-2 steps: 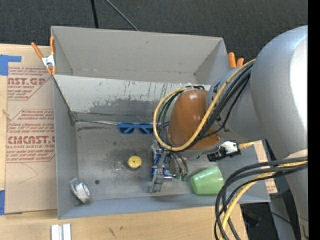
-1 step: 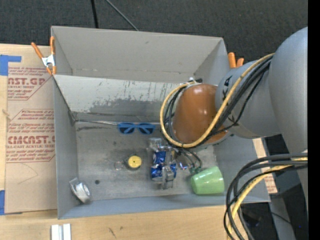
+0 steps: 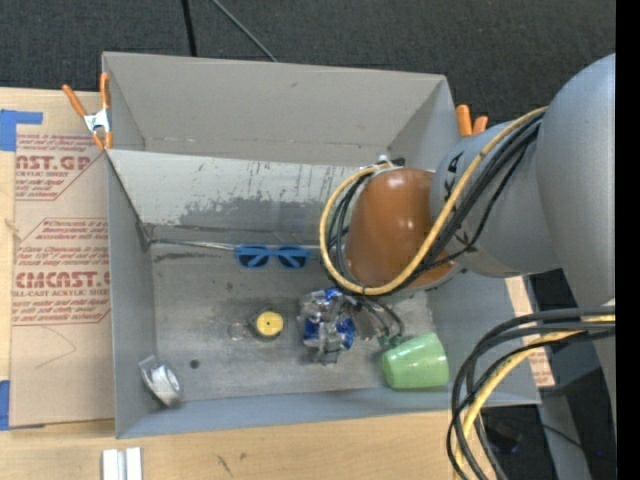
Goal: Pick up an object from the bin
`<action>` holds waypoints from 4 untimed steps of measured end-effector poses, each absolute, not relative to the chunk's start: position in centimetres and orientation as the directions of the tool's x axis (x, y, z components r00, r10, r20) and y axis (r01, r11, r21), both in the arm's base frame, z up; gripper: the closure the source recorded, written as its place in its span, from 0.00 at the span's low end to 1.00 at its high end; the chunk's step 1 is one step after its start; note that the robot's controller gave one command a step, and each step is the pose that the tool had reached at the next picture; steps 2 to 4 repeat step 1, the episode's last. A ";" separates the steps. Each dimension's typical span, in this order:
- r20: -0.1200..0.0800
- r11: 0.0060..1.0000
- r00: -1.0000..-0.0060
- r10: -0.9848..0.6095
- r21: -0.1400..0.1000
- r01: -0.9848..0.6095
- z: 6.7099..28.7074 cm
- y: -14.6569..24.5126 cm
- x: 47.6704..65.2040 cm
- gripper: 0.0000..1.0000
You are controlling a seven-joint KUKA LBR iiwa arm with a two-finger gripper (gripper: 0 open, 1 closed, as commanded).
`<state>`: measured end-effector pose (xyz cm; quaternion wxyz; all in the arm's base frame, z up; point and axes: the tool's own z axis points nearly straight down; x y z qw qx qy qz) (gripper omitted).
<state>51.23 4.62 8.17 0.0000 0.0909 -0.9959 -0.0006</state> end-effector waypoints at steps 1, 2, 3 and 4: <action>-0.009 0.988 -0.988 -0.155 0.001 -0.155 21.5 7.6 49.2 1.00; -0.009 0.988 -0.988 -0.155 0.001 -0.155 21.5 7.6 49.2 1.00; -0.009 0.988 -0.988 -0.155 0.001 -0.155 21.5 7.6 49.2 1.00; -0.009 0.988 -0.988 -0.155 0.001 -0.155 21.5 7.6 49.2 1.00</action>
Offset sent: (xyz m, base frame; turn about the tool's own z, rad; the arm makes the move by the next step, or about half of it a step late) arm -0.0218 0.0282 0.1289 0.0287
